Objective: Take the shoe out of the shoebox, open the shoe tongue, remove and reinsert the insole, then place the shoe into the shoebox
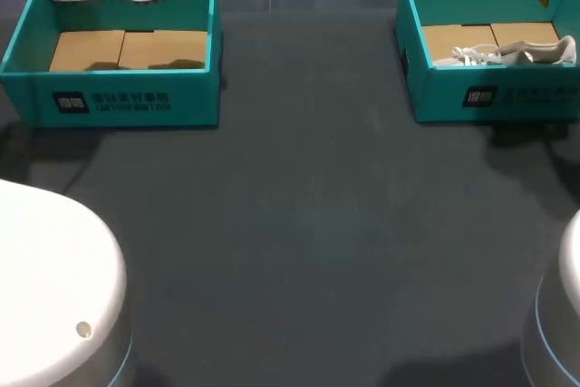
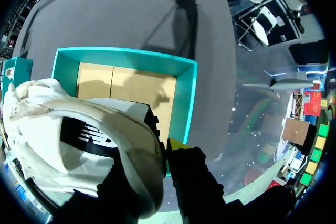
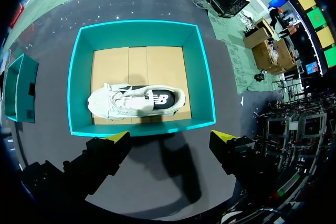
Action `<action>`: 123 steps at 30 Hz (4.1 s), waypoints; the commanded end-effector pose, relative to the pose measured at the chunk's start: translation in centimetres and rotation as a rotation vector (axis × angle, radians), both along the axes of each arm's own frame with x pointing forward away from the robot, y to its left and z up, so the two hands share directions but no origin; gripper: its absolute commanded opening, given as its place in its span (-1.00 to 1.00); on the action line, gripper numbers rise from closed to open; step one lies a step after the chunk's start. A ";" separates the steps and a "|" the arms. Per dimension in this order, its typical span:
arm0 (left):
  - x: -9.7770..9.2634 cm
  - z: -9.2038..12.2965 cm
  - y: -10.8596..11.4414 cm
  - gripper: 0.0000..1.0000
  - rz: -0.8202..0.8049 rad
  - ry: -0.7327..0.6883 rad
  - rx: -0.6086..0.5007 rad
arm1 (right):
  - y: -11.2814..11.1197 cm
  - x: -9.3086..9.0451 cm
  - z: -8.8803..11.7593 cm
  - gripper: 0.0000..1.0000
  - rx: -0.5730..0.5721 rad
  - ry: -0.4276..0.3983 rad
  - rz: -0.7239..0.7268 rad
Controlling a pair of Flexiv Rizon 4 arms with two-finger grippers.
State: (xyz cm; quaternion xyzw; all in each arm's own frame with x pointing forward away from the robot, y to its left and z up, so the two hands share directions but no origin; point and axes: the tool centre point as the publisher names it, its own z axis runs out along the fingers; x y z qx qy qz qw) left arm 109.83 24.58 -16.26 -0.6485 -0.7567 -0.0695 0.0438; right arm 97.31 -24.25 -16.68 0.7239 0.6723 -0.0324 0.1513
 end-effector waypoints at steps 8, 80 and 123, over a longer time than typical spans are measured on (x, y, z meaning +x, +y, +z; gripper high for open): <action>-13.1 2.5 -5.6 -1.00 -0.047 -0.129 0.044 | 0.0 0.0 0.0 1.00 0.000 0.000 -0.001; -37.1 -9.1 -25.7 -1.00 -0.244 0.077 0.083 | 0.0 0.0 0.0 1.00 0.000 0.000 -0.001; -38.7 -19.9 -32.9 -1.00 -0.140 0.099 0.092 | 0.0 0.0 0.0 1.00 0.000 0.000 -0.001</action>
